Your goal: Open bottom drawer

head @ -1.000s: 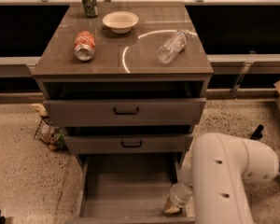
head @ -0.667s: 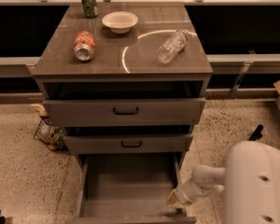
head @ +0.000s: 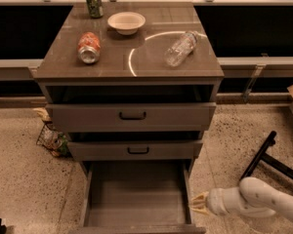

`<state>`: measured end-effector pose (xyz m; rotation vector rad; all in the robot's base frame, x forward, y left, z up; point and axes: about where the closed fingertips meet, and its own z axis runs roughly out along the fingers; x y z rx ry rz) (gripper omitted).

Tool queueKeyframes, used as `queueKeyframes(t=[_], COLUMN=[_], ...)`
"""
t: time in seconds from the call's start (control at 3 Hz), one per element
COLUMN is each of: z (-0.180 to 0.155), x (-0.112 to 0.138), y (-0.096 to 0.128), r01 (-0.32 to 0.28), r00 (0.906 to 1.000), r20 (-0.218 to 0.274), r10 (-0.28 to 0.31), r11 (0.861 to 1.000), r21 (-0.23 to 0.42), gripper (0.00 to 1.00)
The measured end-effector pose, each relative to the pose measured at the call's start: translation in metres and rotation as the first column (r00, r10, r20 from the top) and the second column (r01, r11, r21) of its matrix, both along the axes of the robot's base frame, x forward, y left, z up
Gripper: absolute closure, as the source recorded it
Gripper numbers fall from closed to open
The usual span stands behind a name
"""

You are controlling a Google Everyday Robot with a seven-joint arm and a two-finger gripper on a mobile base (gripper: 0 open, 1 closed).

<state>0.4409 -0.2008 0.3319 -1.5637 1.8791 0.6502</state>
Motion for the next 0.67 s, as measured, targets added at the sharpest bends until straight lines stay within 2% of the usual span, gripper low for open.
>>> queueKeyframes(t=[0.33,0.67], z=[0.061,0.075], x=[0.003,-0.006], y=[-0.017,-0.036], r01=[0.047,0.089], r00=[0.9831,0.9670], r20=[0.171,0.226], r10=[-0.064,-0.117], r11=[0.993,0.988], r21=[0.106,0.130], gripper=[1.00,0.84])
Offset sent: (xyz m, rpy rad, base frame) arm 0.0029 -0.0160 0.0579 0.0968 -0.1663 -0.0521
